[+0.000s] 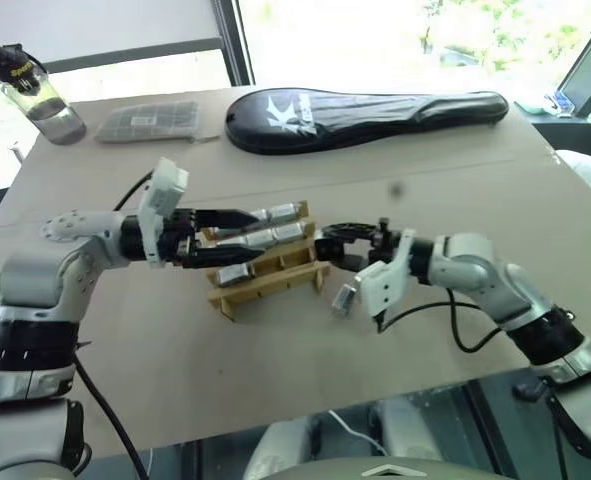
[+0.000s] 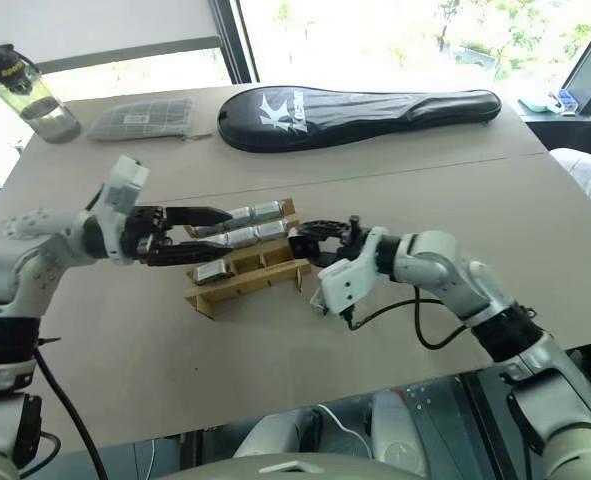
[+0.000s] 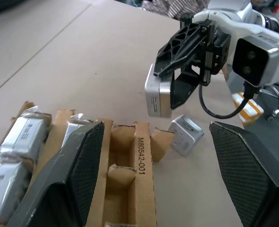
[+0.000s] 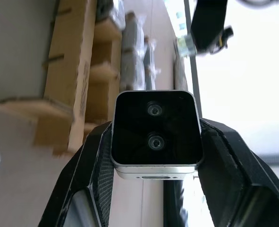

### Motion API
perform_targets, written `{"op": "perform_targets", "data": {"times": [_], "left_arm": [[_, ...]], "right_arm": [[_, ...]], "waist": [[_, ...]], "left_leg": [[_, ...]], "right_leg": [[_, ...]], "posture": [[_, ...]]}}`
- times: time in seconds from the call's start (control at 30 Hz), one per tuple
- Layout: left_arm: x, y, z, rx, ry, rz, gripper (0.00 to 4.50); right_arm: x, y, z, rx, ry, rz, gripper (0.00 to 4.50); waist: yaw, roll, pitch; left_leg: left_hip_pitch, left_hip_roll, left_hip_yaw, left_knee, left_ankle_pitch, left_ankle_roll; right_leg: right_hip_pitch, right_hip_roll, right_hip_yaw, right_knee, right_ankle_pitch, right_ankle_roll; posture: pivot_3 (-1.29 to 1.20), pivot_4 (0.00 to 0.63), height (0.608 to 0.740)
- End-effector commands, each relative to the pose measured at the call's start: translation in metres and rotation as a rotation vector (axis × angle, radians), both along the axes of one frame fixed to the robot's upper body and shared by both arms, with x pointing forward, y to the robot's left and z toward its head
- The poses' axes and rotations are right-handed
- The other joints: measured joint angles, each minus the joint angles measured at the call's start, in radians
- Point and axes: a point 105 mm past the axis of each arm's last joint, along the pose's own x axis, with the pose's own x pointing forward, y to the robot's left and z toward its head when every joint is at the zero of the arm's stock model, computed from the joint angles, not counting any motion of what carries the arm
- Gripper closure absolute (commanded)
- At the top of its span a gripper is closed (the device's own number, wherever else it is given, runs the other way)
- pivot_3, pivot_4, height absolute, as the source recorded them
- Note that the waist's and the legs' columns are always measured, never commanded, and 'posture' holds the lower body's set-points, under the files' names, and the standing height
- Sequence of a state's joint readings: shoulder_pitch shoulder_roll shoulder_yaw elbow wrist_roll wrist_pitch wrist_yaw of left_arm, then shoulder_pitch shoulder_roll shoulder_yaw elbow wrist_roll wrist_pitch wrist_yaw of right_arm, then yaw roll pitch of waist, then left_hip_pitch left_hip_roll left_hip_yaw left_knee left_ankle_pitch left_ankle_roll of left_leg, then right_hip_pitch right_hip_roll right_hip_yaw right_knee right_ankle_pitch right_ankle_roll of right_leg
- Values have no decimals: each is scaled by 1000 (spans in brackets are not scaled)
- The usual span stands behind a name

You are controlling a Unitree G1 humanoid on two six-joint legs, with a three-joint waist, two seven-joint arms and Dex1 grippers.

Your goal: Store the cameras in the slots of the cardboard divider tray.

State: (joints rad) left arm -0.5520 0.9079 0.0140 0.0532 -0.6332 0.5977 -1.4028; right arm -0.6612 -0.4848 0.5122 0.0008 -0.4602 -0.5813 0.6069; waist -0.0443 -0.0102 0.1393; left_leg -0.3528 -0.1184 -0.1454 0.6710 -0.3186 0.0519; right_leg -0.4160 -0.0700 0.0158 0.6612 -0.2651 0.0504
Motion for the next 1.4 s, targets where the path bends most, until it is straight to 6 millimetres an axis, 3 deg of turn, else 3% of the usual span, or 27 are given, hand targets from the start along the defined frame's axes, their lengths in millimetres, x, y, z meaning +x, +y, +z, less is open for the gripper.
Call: {"op": "perform_targets", "data": {"times": [0.03, 0.2, 0.37, 0.47, 1.13, 1.4], "left_arm": [[-1, -3, 4, 22, -14, -76, 796], [1, -8, -3, 42, 16, -118, 796], [3, -7, -3, 52, 21, -130, 796], [3, -7, -3, 66, 25, -140, 796], [-5, 6, -3, 121, 74, -140, 796], [-1, 0, -5, 114, 74, -149, 796]], "right_arm": [[-7, 11, 11, 9, -68, 67, 2578], [-14, 30, 15, 2, -95, 110, 2578], [-15, 54, 6, -12, -94, 120, 2578], [-16, 57, 3, -15, -94, 127, 2578], [-7, 15, 3, 24, -74, 50, 2578], [-8, 14, 6, 9, -109, 67, 2578]], "waist": [[1, -1, 0], [1, -1, 0], [-7, -1, -1], [-10, -1, -1], [-23, -2, -1], [-23, -2, -1]], "left_leg": [[0, 0, 0, 0, 0, 0], [0, -1, 0, 0, 0, 0], [0, 0, 0, 1, 0, 0], [0, -1, 0, 1, 0, 0], [0, -1, -1, 1, 0, 0], [0, -1, -1, 1, 0, 0]], "right_leg": [[0, 0, 0, 0, 0, 0], [0, 0, -2, -1, 0, 0], [-1, 0, -1, 1, 0, 0], [-1, 0, -1, 1, 0, 0], [-1, 0, -2, 1, 0, 0], [-1, 0, -1, 1, 0, 0]], "posture": [[0, 150, 740], [0, 150, 740], [0, 150, 740], [0, 150, 740], [0, 150, 740], [0, 150, 740]]}}
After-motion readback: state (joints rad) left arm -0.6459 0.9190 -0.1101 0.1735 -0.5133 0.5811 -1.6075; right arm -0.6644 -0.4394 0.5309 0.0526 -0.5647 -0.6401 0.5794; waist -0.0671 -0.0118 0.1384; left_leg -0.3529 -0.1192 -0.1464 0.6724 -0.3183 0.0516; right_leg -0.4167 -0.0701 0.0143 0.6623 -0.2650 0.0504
